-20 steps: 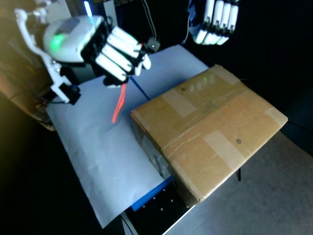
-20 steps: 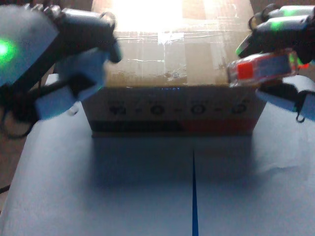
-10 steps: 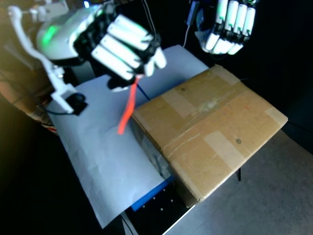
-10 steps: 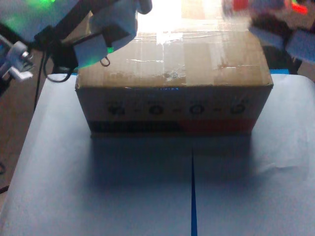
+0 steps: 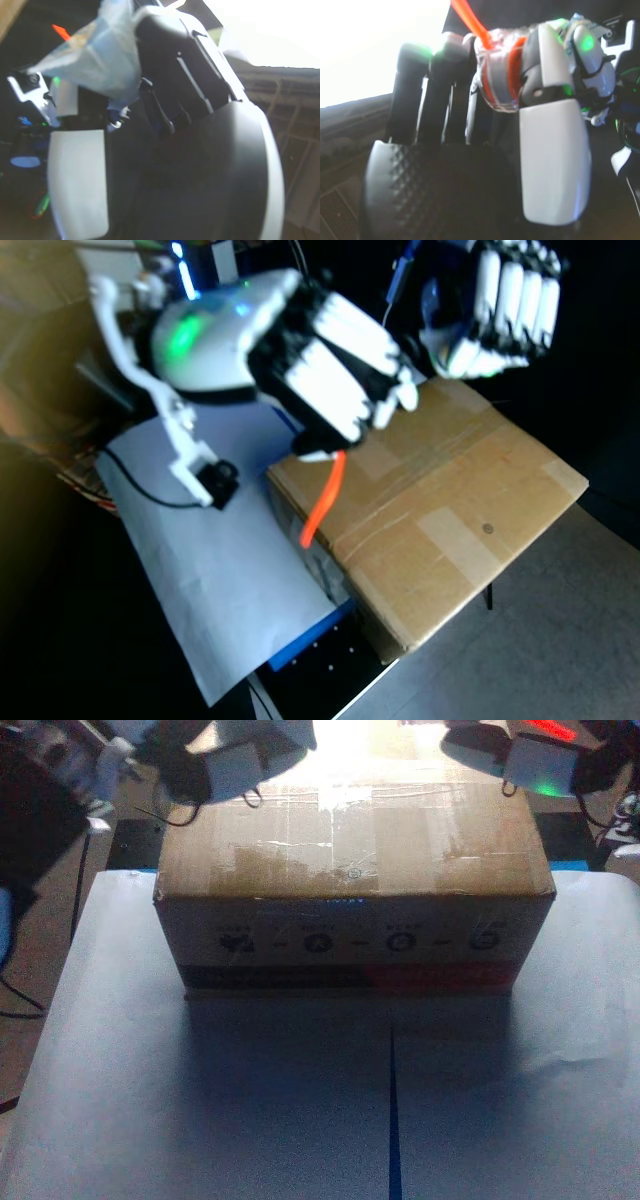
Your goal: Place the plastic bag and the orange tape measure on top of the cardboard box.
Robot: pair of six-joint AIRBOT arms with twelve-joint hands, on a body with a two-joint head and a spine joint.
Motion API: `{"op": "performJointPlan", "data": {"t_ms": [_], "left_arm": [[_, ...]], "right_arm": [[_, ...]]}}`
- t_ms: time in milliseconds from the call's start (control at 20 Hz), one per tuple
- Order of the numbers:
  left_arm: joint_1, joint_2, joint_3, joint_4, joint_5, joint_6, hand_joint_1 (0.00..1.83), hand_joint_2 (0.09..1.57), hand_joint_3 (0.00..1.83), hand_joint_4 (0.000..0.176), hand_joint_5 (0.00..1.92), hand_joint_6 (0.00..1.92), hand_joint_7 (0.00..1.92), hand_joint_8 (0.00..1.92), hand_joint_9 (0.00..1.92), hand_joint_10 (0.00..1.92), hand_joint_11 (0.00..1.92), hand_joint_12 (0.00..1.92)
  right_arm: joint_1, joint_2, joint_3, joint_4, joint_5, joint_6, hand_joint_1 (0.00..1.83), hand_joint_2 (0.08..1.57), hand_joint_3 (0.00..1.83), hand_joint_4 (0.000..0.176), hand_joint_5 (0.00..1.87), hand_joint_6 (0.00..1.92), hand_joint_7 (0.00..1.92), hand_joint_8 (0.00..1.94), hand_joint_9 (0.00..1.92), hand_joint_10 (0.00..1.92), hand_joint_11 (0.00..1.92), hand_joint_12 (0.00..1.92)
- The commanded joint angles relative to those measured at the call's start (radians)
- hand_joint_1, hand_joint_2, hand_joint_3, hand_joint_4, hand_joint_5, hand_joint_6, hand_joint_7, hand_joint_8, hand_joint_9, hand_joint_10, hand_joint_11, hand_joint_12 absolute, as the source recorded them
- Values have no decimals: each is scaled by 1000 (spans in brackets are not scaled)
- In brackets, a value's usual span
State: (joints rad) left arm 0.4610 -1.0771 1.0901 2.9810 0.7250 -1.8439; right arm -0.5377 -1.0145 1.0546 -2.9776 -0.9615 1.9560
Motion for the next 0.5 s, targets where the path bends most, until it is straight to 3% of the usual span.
{"op": "performJointPlan", "data": {"t_ms": [0, 50, 100, 150, 200, 250, 400, 450], "left_arm": [[-21, -9, 9, 31, 92, 2, 1357, 1191, 1, 0, 729, 1228, 829, 1230, 816, 1442, 686, 1622], [-24, -23, 27, 31, 73, 2, 1359, 1183, 0, 0, 750, 1242, 838, 1175, 834, 1411, 675, 1602], [-25, -34, 41, 31, 57, 2, 1360, 1186, 1, 0, 746, 1152, 839, 1211, 824, 1468, 684, 1667], [-28, -44, 55, 31, 39, 2, 1358, 1189, 1, 0, 744, 1159, 851, 1212, 796, 1490, 588, 1743], [-30, -50, 65, 31, 23, 2, 1363, 1177, 0, 0, 743, 1177, 861, 1168, 856, 1409, 697, 1633], [-32, -58, 76, 31, 12, 1, 1366, 1164, 0, 0, 760, 1217, 878, 1096, 891, 1332, 717, 1515], [-33, -72, 97, 31, -13, 0, 1362, 1180, 0, 0, 722, 1184, 857, 1152, 867, 1401, 740, 1552], [-33, -78, 105, 31, -21, -1, 1367, 1169, 0, 0, 740, 1116, 873, 1143, 896, 1376, 812, 1510]], "right_arm": [[25, -8, 11, -34, -113, -1, 1378, 1122, 1, 0, 965, 808, 987, 1121, 827, 1388, 691, 1763], [26, -32, 34, -34, -112, -1, 1303, 1092, 0, 0, 1045, 714, 1048, 1127, 900, 1434, 704, 1791], [26, -48, 48, -34, -110, -1, 1290, 1120, 4, 0, 991, 764, 976, 1287, 936, 1548, 580, 1905], [26, -62, 61, -34, -100, -1, 1272, 1127, 5, 0, 988, 737, 956, 1351, 1025, 1637, 853, 1918], [26, -67, 67, -34, -95, -1, 1266, 1136, 3, 0, 961, 763, 951, 1371, 1120, 1621, 1079, 1804], [25, -74, 77, -34, -91, -1, 1265, 1139, 2, 0, 948, 774, 952, 1370, 1161, 1593, 1130, 1760], [21, -103, 102, -34, -72, 0, 1275, 1117, 0, 0, 975, 766, 1013, 1255, 1142, 1418, 1076, 1631], [12, -115, 112, -34, -67, 0, 1376, 1146, 0, 0, 855, 896, 901, 1215, 906, 1406, 996, 1583]]}}
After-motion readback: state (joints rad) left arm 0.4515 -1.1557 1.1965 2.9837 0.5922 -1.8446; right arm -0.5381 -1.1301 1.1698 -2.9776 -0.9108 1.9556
